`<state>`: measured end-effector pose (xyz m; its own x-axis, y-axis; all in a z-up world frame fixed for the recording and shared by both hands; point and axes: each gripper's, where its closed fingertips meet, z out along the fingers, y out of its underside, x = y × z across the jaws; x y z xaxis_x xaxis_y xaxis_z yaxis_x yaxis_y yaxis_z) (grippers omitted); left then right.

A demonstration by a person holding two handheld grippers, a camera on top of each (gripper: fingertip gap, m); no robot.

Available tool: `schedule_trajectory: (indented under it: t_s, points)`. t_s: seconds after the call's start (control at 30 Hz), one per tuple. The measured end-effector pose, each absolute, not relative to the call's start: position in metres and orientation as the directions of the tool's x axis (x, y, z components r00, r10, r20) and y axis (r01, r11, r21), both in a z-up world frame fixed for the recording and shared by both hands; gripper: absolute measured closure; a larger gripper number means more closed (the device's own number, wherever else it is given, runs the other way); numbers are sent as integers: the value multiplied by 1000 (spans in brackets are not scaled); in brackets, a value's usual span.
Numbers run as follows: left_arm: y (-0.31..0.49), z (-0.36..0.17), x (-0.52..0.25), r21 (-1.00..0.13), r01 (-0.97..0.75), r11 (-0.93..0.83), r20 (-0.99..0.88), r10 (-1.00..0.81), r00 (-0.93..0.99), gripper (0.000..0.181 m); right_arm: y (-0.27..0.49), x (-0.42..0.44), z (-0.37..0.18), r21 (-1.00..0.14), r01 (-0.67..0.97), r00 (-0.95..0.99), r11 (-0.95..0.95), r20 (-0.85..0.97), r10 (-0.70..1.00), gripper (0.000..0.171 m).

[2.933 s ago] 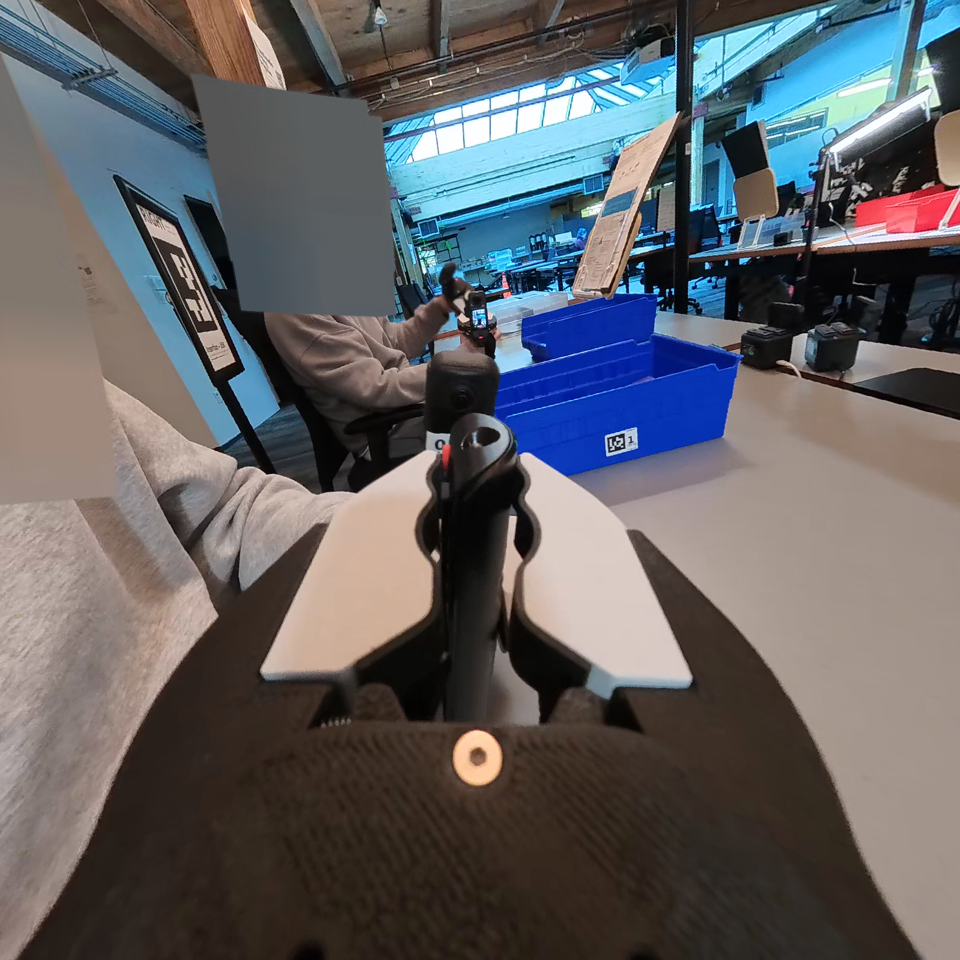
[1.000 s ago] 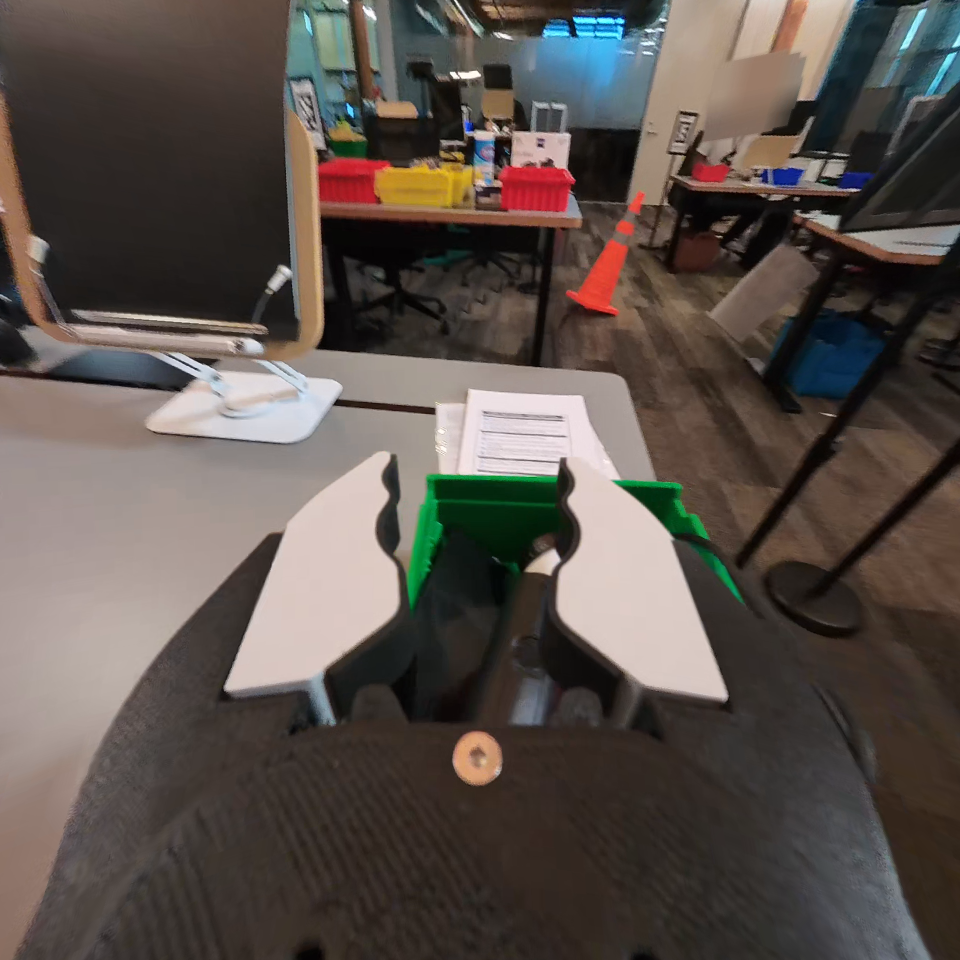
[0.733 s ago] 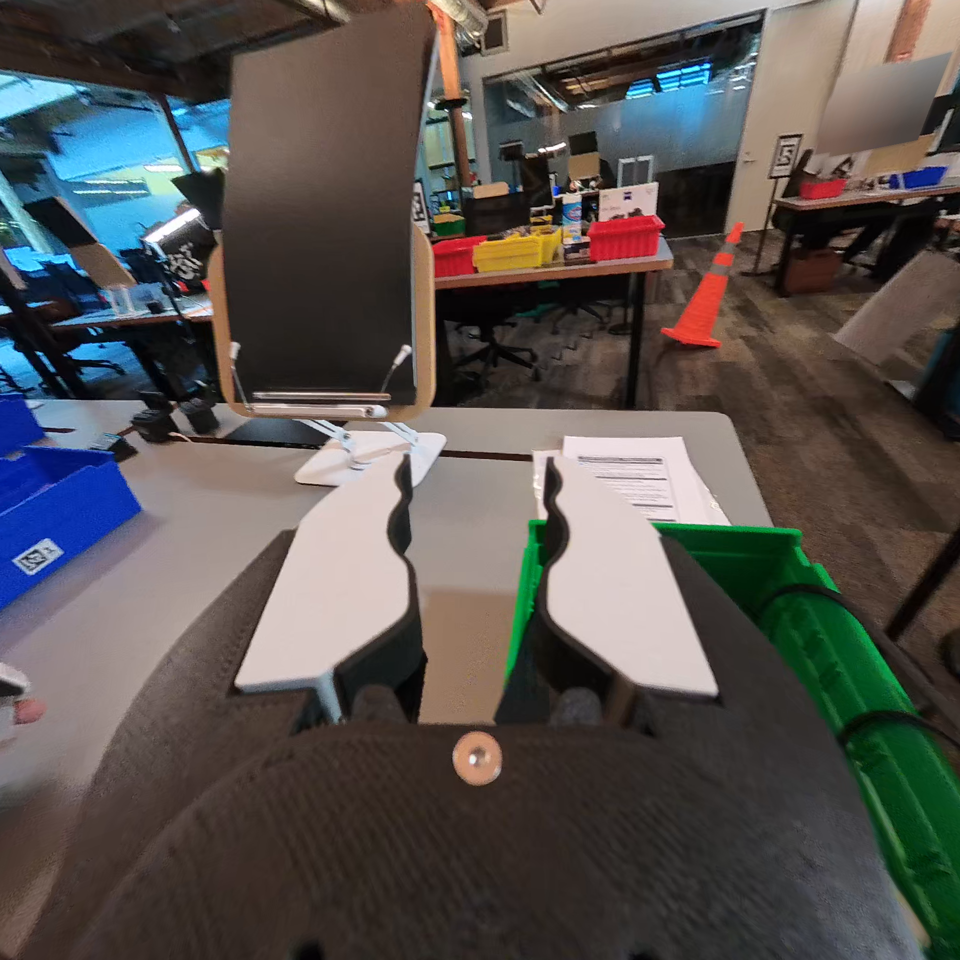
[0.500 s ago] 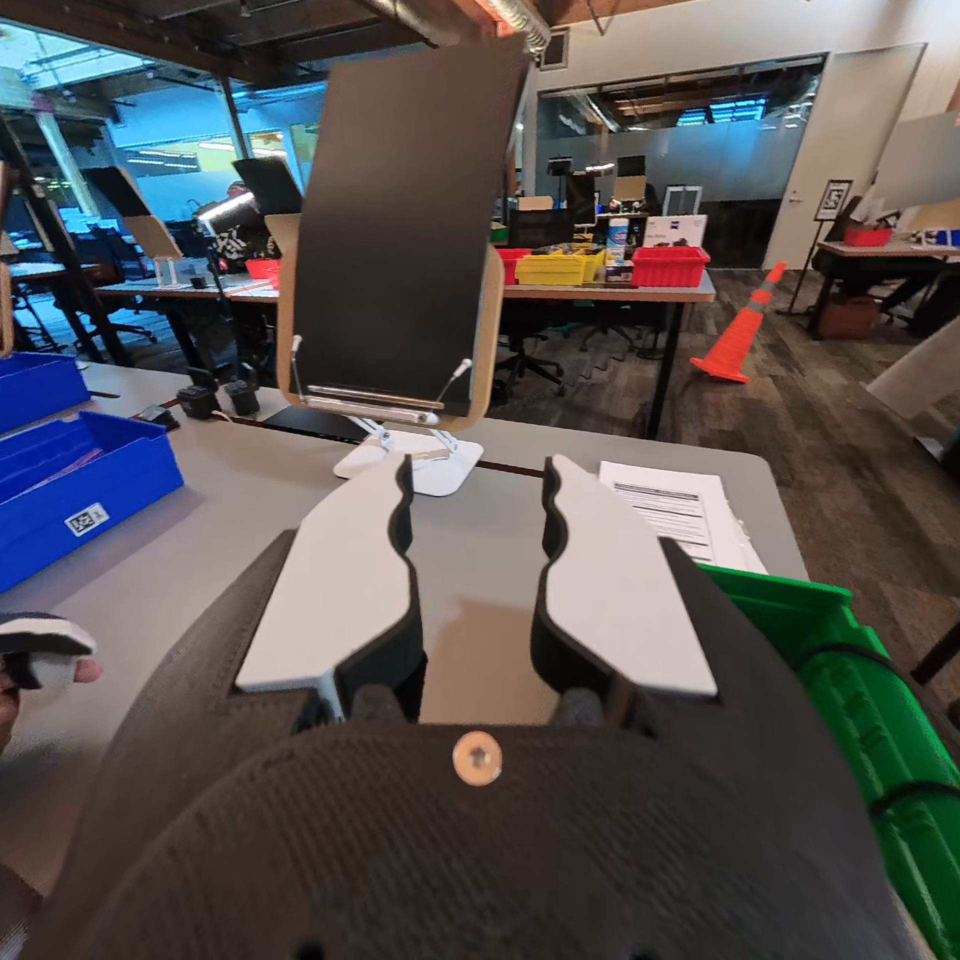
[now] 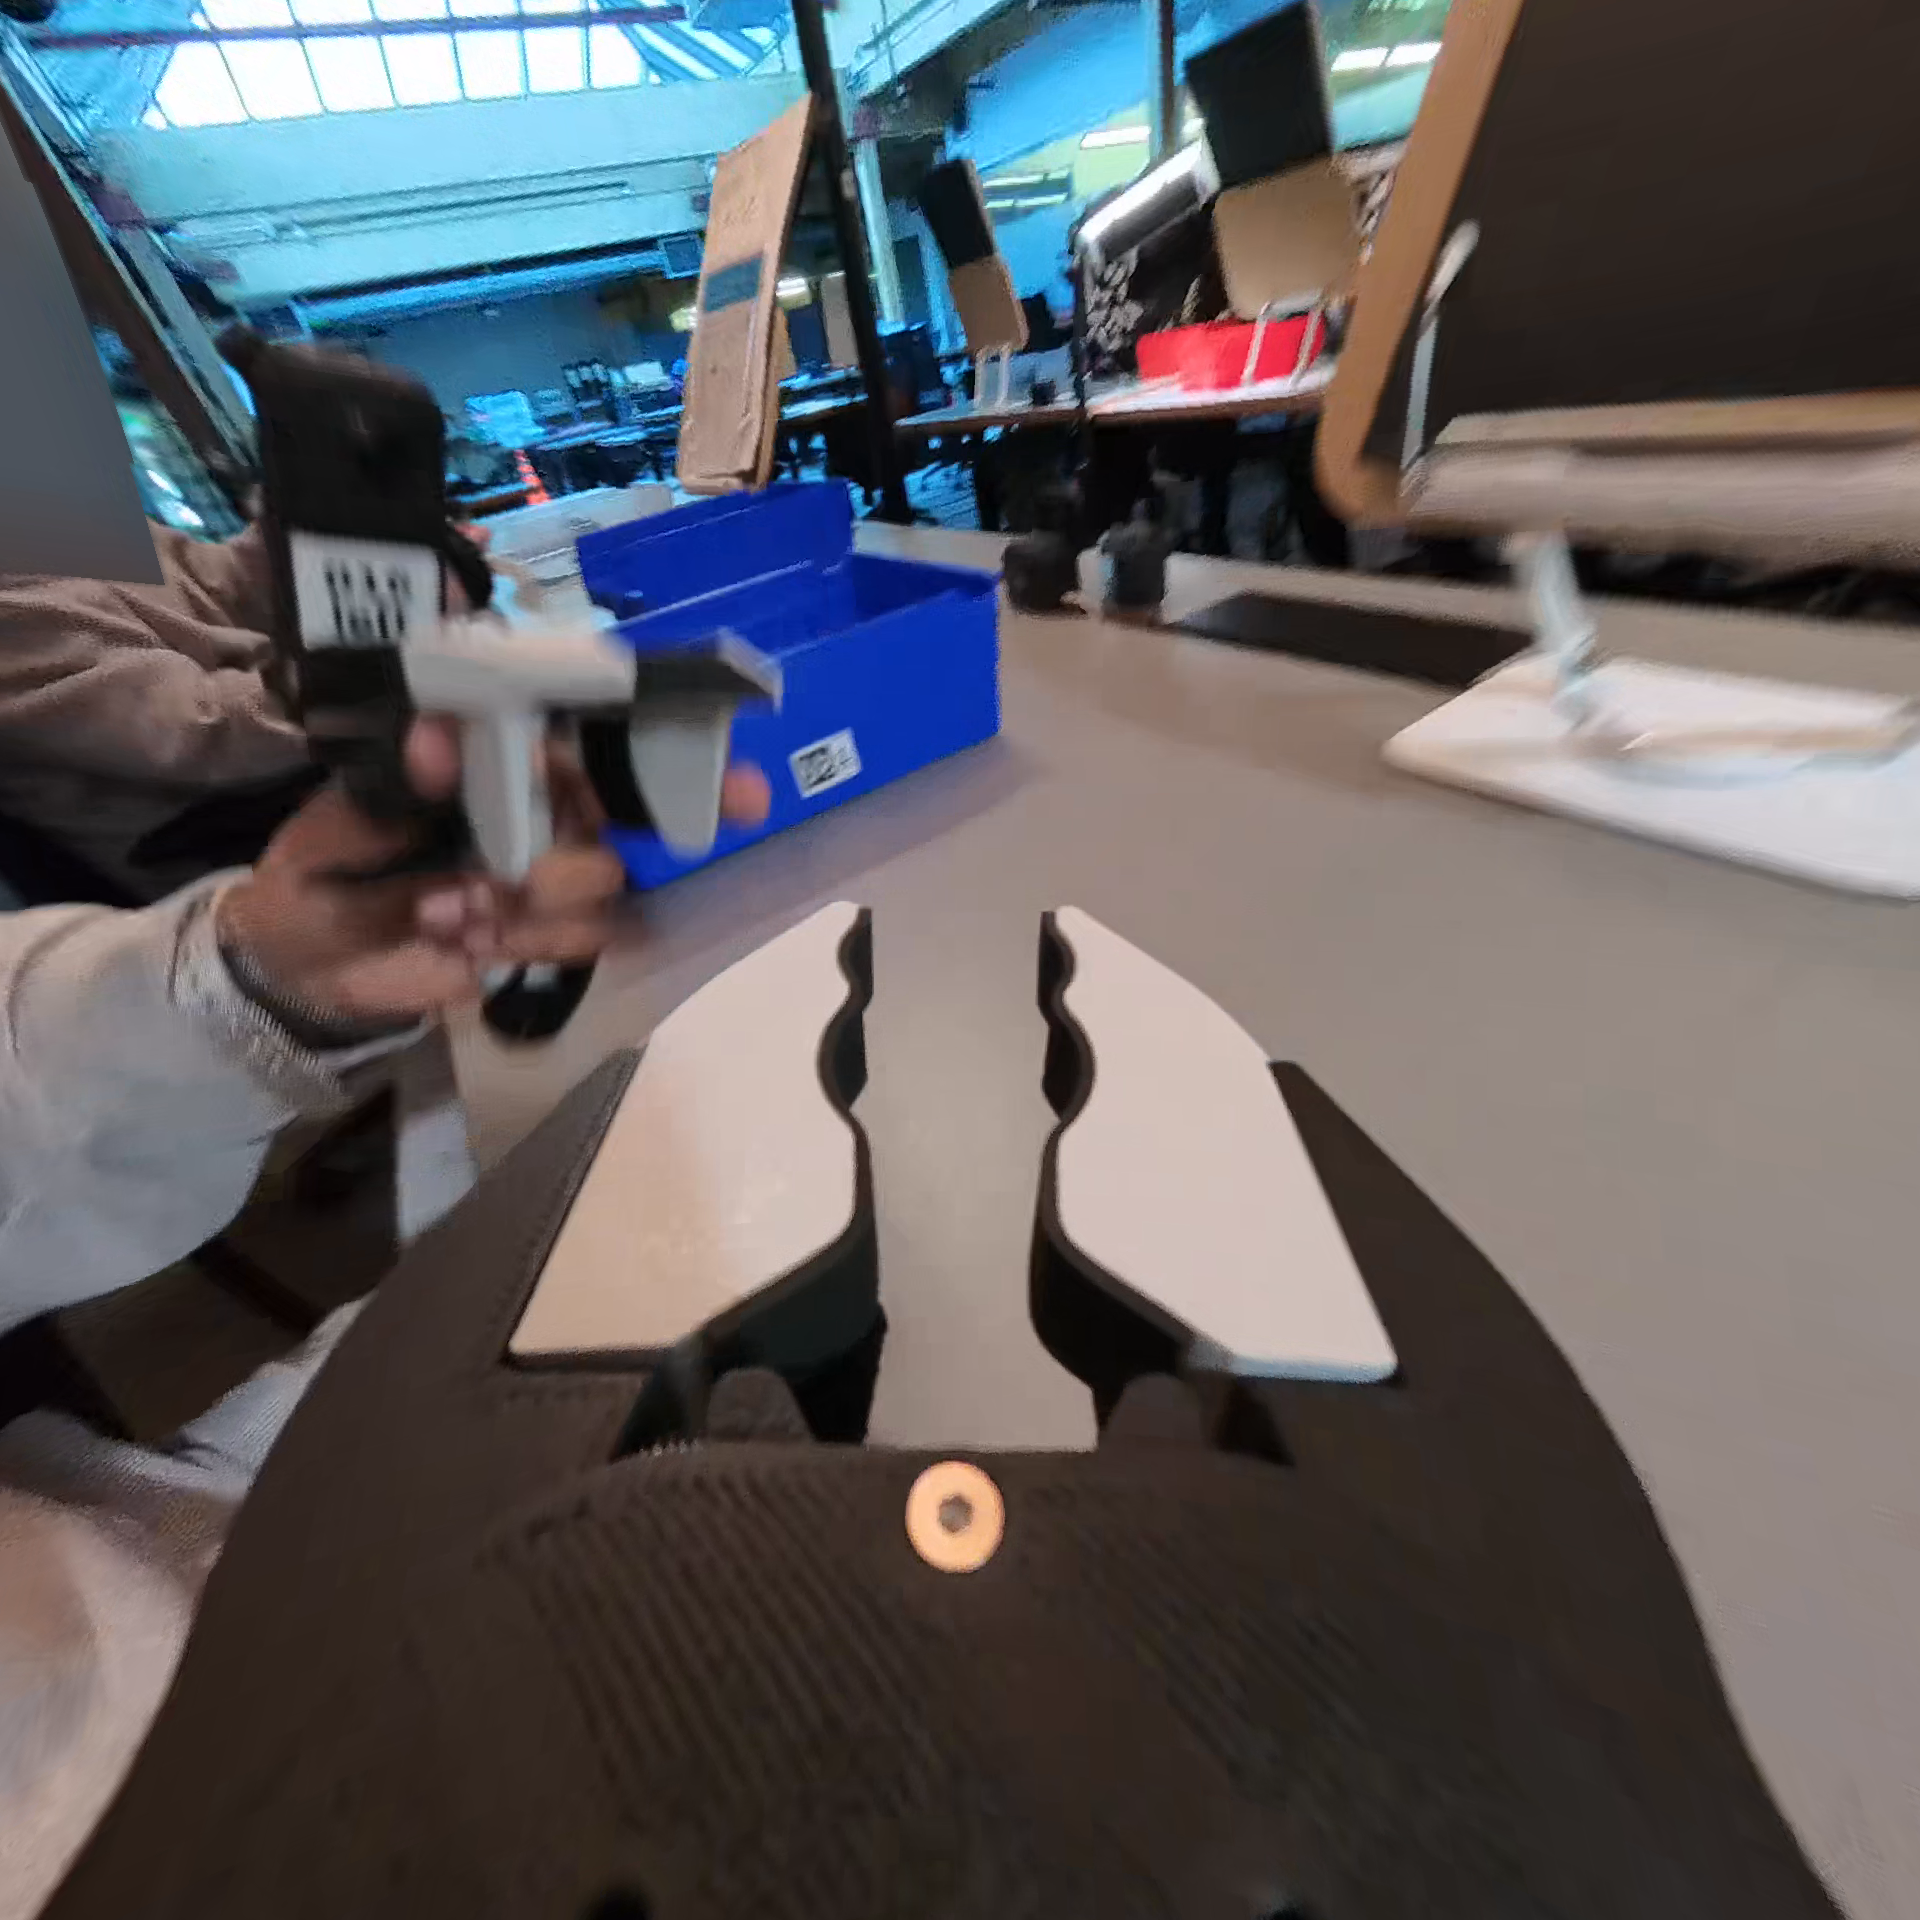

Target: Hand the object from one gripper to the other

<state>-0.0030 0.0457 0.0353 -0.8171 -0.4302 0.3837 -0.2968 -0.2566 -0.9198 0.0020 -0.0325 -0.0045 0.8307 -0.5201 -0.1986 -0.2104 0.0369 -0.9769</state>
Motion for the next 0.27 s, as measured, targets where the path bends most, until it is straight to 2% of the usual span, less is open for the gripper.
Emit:
schedule_trajectory:
  t_s: [0.1, 0.17, 0.27]
  points:
    - [111, 61, 27, -958, -183, -220, 285, -675, -680, 143, -3, -15, -36, -919, -370, 816, 137, -392, -425, 146]
    - [165, 72, 42, -973, -160, -169, 230, -800, -554, 139, 15, -27, -47, -886, -450, 822, 112, -460, -336, 145]
    - [242, 58, 54, -952, -303, -39, 167, -896, -411, 135, 28, -38, -54, -883, -469, 843, 26, -456, -284, 146]
